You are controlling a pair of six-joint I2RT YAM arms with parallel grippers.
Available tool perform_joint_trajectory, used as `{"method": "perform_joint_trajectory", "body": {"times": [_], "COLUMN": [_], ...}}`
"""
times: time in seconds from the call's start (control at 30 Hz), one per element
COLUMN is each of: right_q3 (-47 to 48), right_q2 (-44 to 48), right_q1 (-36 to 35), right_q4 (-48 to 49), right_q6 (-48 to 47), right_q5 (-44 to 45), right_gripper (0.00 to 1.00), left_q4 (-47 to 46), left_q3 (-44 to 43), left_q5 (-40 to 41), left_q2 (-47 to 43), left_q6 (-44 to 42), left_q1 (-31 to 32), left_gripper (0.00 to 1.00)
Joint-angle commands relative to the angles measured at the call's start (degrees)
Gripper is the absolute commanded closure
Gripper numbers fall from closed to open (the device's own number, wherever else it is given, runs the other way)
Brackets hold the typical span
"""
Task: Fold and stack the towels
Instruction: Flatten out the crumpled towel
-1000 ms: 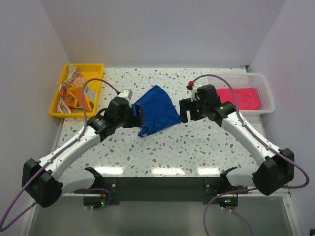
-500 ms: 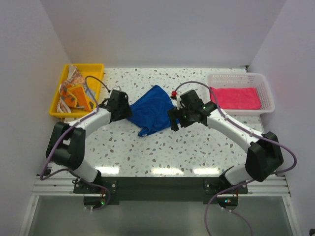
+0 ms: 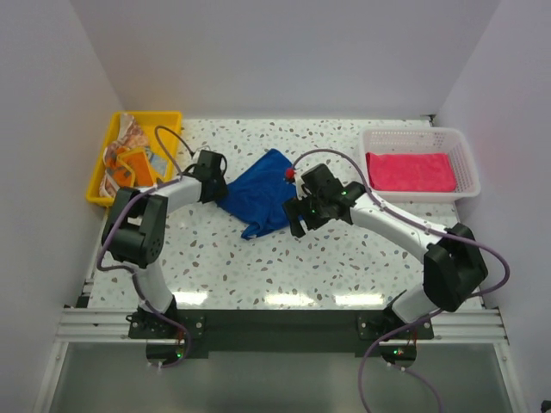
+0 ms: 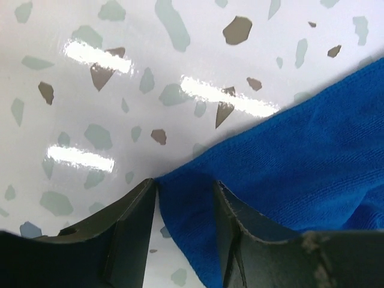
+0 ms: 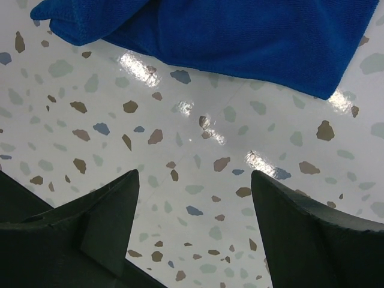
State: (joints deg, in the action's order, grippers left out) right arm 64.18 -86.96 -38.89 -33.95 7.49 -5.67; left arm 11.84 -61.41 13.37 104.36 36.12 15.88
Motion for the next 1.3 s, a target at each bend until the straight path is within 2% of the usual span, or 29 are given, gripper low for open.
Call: {"method": "perform_joint_trajectory", "body": {"times": [0.0, 0.03, 0.13, 0.17, 0.2, 0.23, 0.27, 0.4, 0.53, 0.6, 0.77, 0.93, 1.1, 1.27], "right_q3": [2.2, 2.3, 2.7, 3.1, 3.6, 3.9, 4.6, 6.3, 6.0, 5.7, 3.7, 1.0, 3.0, 5.2], "right_q2": [-1.0, -1.1, -1.7, -2.0, -2.2, -2.8, -3.1, -5.6, -8.4, -9.5, -11.8, -13.1, -14.6, -17.3], "right_q1": [-1.3, -1.5, -2.6, -3.5, -3.9, -4.5, -5.7, -7.8, -9.4, -9.4, -9.4, -9.8, -12.5, -17.8], "right_q4": [1.6, 1.6, 1.9, 2.0, 2.1, 2.3, 3.0, 7.0, 14.2, 18.6, 27.1, 33.5, 31.9, 28.2], "right_q6": [-1.2, -1.2, -1.2, -1.3, -1.7, -1.9, -2.0, 0.5, 5.0, 8.1, 13.5, 18.8, 16.7, 12.3], "right_q5": [-0.2, -0.2, 0.3, 0.6, 0.8, 1.2, 1.2, 0.6, 0.3, -1.4, -0.7, -0.6, 2.1, 13.1], "right_gripper": [0.22, 0.22, 0.23, 0.25, 0.25, 0.26, 0.28, 0.36, 0.53, 0.55, 0.54, 0.45, 0.35, 0.40], "left_q4": [-2.3, -2.3, -1.9, -2.0, -2.0, -1.9, -1.1, 3.2, 9.3, 10.9, 15.4, 17.2, 18.5, 19.0], "left_q3": [-1.7, -1.9, -1.5, -1.3, -1.1, -1.0, -1.1, -3.9, -7.3, -9.4, -12.1, -12.4, -14.3, -15.2], "left_q5": [1.2, 1.1, 1.0, 0.9, 0.4, 0.3, 0.4, 1.6, 3.9, 4.8, 4.7, 3.2, 3.0, 2.6], "left_q2": [2.4, 2.7, 3.7, 3.8, 3.7, 3.5, 2.5, -2.3, -10.4, -12.7, -17.0, -19.4, -19.3, -18.0], "left_q6": [-1.5, -1.5, -1.5, -1.5, -1.5, -1.9, -2.3, -3.8, -5.2, -6.1, -7.1, -6.7, -6.4, -6.3], "left_q1": [-0.2, -0.2, -0.2, -0.1, -0.1, -0.1, -0.1, 0.0, 0.4, 0.4, 0.4, 0.5, 0.6, 0.6], "left_gripper": [0.53, 0.53, 0.64, 0.79, 0.88, 0.97, 1.00, 1.00, 1.00, 1.00, 1.00, 1.00, 1.00, 1.00]}}
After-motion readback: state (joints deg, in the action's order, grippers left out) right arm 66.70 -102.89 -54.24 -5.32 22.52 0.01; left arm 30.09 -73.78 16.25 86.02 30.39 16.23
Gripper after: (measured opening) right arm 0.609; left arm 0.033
